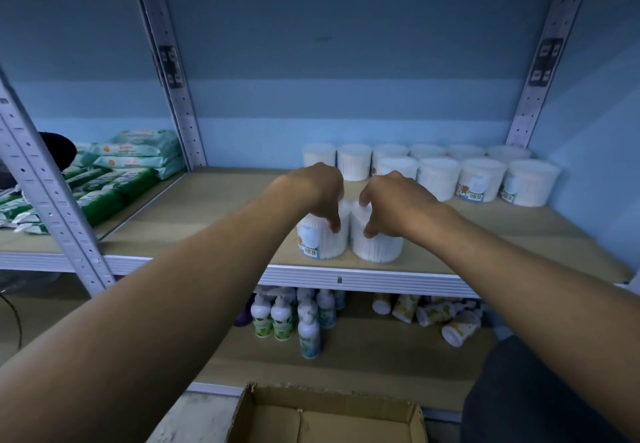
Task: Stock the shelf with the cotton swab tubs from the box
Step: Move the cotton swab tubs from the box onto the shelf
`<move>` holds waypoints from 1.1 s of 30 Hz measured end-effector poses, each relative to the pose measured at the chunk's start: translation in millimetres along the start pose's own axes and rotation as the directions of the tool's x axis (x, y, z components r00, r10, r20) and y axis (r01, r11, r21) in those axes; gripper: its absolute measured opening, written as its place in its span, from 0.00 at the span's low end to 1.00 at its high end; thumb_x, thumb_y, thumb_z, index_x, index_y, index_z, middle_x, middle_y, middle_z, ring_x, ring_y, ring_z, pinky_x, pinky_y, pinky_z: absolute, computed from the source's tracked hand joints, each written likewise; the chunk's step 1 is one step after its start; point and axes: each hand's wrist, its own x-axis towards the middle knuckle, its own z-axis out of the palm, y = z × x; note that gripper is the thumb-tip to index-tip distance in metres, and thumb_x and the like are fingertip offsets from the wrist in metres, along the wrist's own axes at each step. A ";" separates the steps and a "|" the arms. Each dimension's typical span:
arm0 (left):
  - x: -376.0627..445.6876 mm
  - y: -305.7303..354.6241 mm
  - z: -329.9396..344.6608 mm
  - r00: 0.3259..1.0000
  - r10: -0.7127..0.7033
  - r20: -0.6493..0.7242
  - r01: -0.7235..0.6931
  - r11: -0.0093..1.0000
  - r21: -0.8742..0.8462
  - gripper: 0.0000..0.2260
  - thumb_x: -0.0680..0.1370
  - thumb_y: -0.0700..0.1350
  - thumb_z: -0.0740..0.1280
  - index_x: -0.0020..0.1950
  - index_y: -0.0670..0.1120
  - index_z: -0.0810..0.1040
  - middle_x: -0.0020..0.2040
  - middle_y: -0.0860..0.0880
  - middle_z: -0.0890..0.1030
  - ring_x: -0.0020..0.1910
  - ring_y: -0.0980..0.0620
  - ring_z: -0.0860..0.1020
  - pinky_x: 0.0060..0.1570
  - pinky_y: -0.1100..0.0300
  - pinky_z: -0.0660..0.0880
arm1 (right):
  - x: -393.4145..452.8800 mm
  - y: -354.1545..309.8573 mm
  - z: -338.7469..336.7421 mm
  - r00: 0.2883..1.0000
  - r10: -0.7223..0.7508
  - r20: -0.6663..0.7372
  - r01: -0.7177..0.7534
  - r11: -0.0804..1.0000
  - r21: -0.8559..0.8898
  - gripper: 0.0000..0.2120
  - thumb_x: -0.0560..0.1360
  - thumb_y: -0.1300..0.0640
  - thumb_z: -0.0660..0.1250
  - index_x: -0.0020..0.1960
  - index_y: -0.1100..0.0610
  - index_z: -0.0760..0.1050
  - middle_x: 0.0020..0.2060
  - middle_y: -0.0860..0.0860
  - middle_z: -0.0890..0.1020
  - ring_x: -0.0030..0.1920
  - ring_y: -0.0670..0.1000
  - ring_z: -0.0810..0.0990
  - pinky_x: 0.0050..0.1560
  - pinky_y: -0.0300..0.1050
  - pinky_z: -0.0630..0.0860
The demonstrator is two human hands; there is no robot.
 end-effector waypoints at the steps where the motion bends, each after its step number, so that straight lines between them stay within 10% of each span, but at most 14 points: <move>1: 0.2 -1.0 0.8 1.000 0.004 -0.015 -0.004 1.000 -0.010 0.30 0.68 0.56 0.79 0.67 0.49 0.78 0.62 0.50 0.80 0.60 0.48 0.78 0.59 0.52 0.77 | 0.3 -0.2 1.4 1.000 -0.009 -0.010 0.009 1.000 -0.005 0.22 0.68 0.54 0.80 0.60 0.54 0.81 0.57 0.56 0.78 0.53 0.58 0.80 0.46 0.46 0.76; 25: 72.0 -39.9 15.5 0.982 -0.090 -0.165 0.053 0.975 -0.215 0.26 0.67 0.51 0.81 0.63 0.50 0.79 0.62 0.49 0.76 0.59 0.46 0.78 0.59 0.53 0.76 | 88.7 9.9 14.3 1.000 -0.008 0.028 0.007 0.999 0.049 0.26 0.72 0.53 0.77 0.68 0.51 0.76 0.65 0.57 0.72 0.60 0.58 0.77 0.57 0.46 0.75; 33: 103.9 -49.8 15.6 0.978 -0.107 -0.179 0.063 0.970 -0.236 0.25 0.67 0.51 0.81 0.62 0.50 0.81 0.60 0.50 0.80 0.57 0.47 0.80 0.57 0.53 0.78 | 122.2 12.9 19.3 1.000 0.015 0.017 -0.016 0.997 0.070 0.24 0.72 0.54 0.77 0.66 0.51 0.78 0.62 0.56 0.74 0.55 0.57 0.78 0.47 0.44 0.72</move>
